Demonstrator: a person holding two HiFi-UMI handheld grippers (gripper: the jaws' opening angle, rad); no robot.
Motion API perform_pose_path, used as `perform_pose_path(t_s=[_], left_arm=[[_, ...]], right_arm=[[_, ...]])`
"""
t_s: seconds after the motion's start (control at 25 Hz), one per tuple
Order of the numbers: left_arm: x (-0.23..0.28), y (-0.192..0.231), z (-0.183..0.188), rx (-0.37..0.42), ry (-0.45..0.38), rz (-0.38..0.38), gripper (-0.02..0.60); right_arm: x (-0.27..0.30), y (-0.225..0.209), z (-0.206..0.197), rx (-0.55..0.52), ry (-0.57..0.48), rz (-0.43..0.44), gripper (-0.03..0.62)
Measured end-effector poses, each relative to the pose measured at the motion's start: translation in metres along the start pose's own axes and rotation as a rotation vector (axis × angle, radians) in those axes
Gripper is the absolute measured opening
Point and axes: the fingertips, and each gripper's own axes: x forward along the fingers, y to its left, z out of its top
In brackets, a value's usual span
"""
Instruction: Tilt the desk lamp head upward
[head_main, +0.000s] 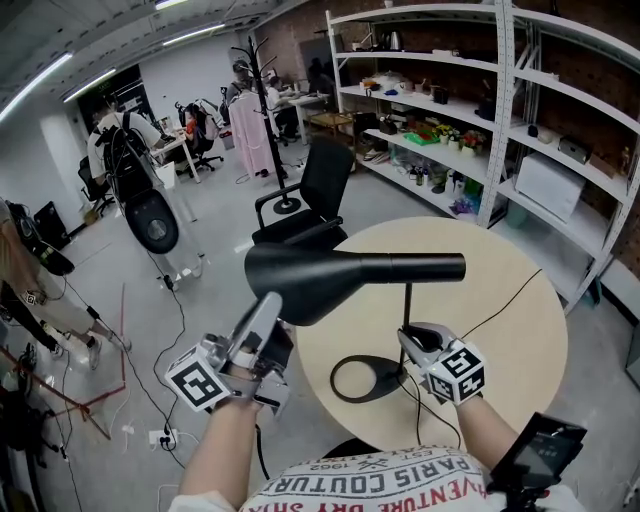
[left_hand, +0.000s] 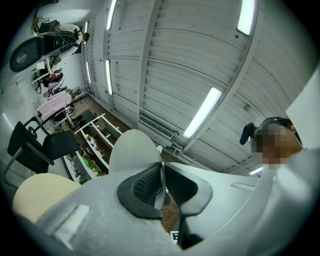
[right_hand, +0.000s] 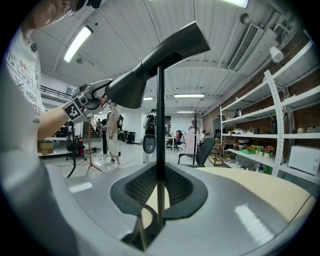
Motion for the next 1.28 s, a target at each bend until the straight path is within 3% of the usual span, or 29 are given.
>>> perform_pose_path(t_s=[0.88,1.28], left_arm=[[0.040,-0.031,0.032,0.135,0.051,-0.032,0.029],[0.055,-0.042,0.040,0.161,0.067,-0.061,0.031]], right_arm=[[0.002,0.005,0.000,0.002,-0.001,0.005,0.044],[0.003,0.007,0.001,0.006,-0.002,0.001,0.044]])
